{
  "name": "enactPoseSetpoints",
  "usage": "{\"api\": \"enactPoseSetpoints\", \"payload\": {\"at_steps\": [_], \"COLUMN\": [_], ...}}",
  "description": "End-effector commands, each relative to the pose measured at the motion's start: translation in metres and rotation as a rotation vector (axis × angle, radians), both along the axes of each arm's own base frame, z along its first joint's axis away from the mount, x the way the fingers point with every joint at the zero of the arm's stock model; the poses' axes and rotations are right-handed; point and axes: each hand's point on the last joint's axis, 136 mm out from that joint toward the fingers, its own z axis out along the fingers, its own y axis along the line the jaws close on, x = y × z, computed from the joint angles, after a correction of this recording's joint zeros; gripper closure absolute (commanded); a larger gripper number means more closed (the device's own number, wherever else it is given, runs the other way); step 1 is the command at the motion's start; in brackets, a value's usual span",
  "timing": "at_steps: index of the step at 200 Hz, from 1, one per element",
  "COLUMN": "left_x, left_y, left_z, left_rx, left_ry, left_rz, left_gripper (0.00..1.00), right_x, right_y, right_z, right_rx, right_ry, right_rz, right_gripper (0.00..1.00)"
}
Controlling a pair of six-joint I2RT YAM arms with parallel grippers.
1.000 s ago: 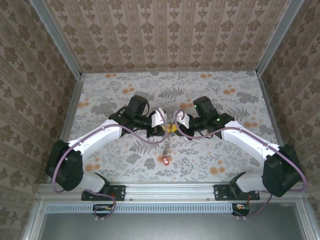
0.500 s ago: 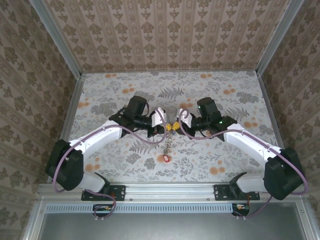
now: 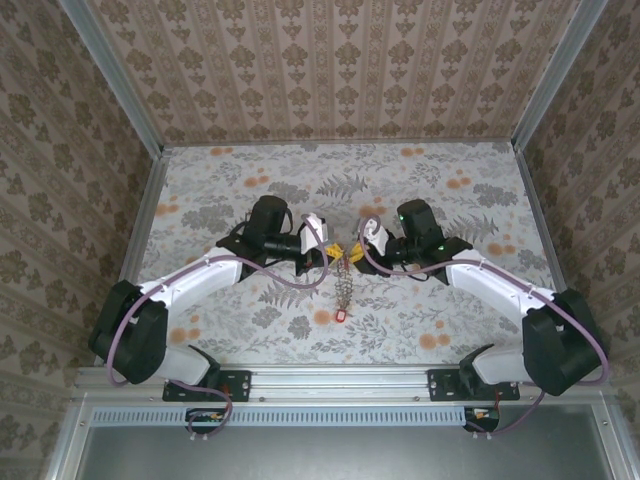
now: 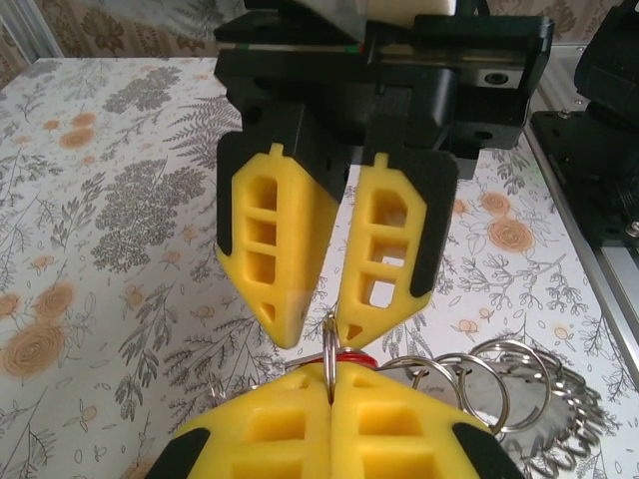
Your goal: Put the keys on the keyring
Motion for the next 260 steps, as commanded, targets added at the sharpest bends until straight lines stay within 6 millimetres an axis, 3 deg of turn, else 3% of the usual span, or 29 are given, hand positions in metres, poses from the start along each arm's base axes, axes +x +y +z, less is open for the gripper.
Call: {"api": "enactPoseSetpoints", "payload": {"at_steps": [1,31,61,94,150,191,211,260], "left_x": [-0.005,-0.006,-0.008,-0.01,-0.012,-0.013,-0.008,-0.005], "left_y": [0.0,0.0,-0.001,-0.002,-0.002,-0.003,-0.001,0.004], "left_z": [0.019,0.018,0.021,0.024,0.027,0.027,0.02,-0.006], "left_rx": [-0.056,-0.048,-0.058,-0.063,-0.072,-0.073,-0.033,0.169], "left_ry": [-0.027,-0.029,-0.03,-0.027,-0.026,-0.02,-0.031,-0.062], "left_rz": [-0.028,-0.031,-0.044,-0.061,-0.072,-0.079,-0.053,-0.036], "left_gripper": [1.0,1.0,1.0,1.0,1.0,1.0,0.84,0.8], "right_x": [0.001,-0.014,-0.016,-0.008,-0.007,-0.005,-0.005,-0.012], "right_y": [-0.006,-0.001,0.01,0.016,0.018,0.02,0.019,0.017], "right_z": [0.025,0.041,0.051,0.047,0.034,0.038,0.042,0.035], "right_rx": [0.012,0.021,0.064,0.068,0.054,0.071,0.062,-0.101], "right_ry": [-0.108,-0.163,-0.171,-0.164,-0.14,-0.141,-0.147,-0.155], "right_rz": [-0.019,0.093,0.159,0.174,0.191,0.183,0.178,0.182], "right_gripper": [0.7,0.66,0.66,0.73,0.75,0.92,0.96,0.98]}}
